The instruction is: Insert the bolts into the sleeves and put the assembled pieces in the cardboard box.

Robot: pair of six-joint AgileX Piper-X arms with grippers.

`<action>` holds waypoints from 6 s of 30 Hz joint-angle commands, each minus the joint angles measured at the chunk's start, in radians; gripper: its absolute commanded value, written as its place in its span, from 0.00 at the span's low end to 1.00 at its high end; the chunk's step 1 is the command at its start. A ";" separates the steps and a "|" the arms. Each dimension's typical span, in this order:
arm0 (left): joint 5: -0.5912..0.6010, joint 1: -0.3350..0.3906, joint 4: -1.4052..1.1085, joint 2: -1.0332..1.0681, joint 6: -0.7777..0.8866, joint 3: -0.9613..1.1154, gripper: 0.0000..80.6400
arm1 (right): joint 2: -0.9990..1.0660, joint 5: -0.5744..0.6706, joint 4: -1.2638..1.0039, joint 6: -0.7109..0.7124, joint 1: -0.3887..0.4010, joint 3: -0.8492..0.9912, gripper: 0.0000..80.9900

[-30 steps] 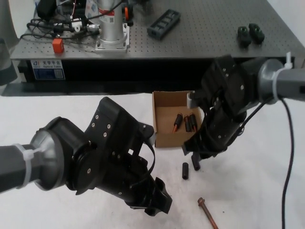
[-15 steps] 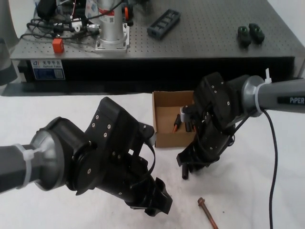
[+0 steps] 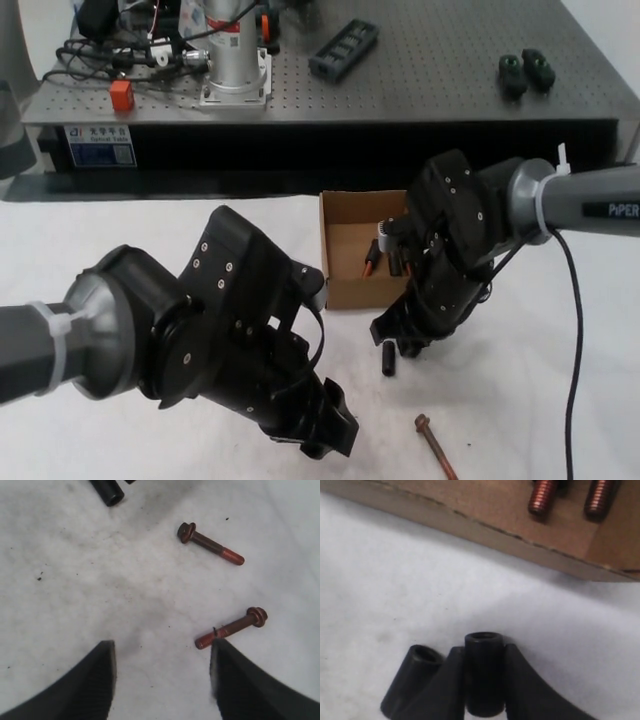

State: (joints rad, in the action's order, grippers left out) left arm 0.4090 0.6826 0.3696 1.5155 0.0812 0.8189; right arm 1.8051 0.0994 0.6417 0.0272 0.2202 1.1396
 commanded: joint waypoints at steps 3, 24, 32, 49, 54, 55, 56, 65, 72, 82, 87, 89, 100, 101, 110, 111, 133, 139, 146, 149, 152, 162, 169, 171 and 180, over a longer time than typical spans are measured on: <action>0.002 0.058 0.053 0.026 -0.130 0.077 0.50 | -0.105 0.043 0.004 0.017 -0.028 -0.016 0.03; -0.216 0.322 0.281 0.332 -0.797 0.358 0.44 | -0.605 0.102 0.076 -0.041 -0.137 -0.436 0.03; -0.234 0.341 0.214 0.386 -0.802 0.358 0.44 | -0.662 0.098 0.111 -0.041 -0.137 -0.462 0.03; -0.312 0.269 0.133 0.249 -0.377 0.349 0.01 | -0.848 0.107 0.076 -0.027 -0.139 -0.521 0.03; -0.177 0.126 -0.173 0.016 0.013 0.180 0.01 | -0.948 0.300 0.005 -0.042 -0.134 -0.635 0.03; -0.134 0.108 -0.265 -0.030 0.076 0.125 0.01 | -0.953 0.385 -0.025 -0.061 -0.127 -0.663 0.03; -0.083 0.089 -0.389 -0.070 0.146 0.069 0.01 | -0.953 0.473 -0.066 -0.086 -0.115 -0.691 0.03; 0.136 0.039 -0.926 -0.134 0.570 -0.145 0.01 | -0.893 0.625 -0.672 -0.364 0.091 -0.807 0.03; 0.150 0.039 -0.923 -0.134 0.570 -0.145 0.01 | -0.860 0.536 -0.901 -0.449 0.104 -0.807 0.03; 0.163 0.039 -0.923 -0.134 0.570 -0.145 0.01 | -0.860 0.562 -0.910 -0.461 0.109 -0.807 0.03; 0.206 0.039 -0.923 -0.134 0.570 -0.145 0.01 | -0.860 0.484 -0.950 -0.492 0.108 -0.807 0.03; 0.216 0.039 -0.923 -0.134 0.574 -0.145 0.01 | -0.860 0.462 -0.991 -0.507 0.108 -0.807 0.03; 0.167 0.039 -0.920 -0.134 0.615 -0.145 0.60 | -0.860 0.366 -1.066 -0.512 0.108 -0.807 0.03; 0.152 0.039 -0.916 -0.134 0.615 -0.145 0.62 | -0.860 0.347 -1.066 -0.502 0.105 -0.807 0.03; 0.057 0.019 -0.717 -0.134 0.474 -0.145 0.61 | -0.652 0.150 -0.692 -0.190 -0.032 -0.571 0.03; 0.039 0.014 -0.674 -0.134 0.454 -0.145 0.61 | -0.602 0.139 -0.672 -0.172 -0.036 -0.512 0.03; -0.185 0.005 -0.364 -0.134 0.272 -0.145 0.61 | 0.295 -0.056 -0.067 -0.027 -0.026 0.439 0.44; -0.190 0.005 -0.364 -0.134 0.270 -0.145 0.61 | 0.109 0.050 -0.041 -0.027 -0.031 0.377 0.41; -0.199 -0.017 -0.364 -0.134 0.270 -0.145 0.61 | -0.194 0.045 0.113 -0.003 0.015 0.046 0.37; -0.197 -0.032 -0.364 -0.134 0.270 -0.145 0.61 | -0.211 0.006 0.164 0.015 0.059 -0.052 0.37; -0.197 -0.041 -0.364 -0.134 0.270 -0.145 0.61 | -0.191 -0.025 0.158 0.015 0.099 -0.126 0.37; -0.197 -0.043 -0.364 -0.134 0.270 -0.145 0.61 | -0.081 -0.051 0.141 0.011 0.144 -0.169 0.37; -0.197 -0.043 -0.364 -0.134 0.270 -0.145 0.61 | -0.044 -0.044 0.160 0.011 0.150 -0.169 0.37; -0.197 -0.043 -0.364 -0.134 0.270 -0.145 0.61 | -0.045 -0.052 0.163 0.011 0.150 -0.169 0.33; -0.160 -0.042 -0.364 -0.122 0.223 -0.135 0.57 | -0.061 -0.067 0.186 0.063 0.127 -0.171 0.03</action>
State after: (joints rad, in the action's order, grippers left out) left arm 0.2380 0.6431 0.0096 1.3843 0.3260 0.6698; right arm 1.7544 0.0307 0.8144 0.0586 0.3639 0.9718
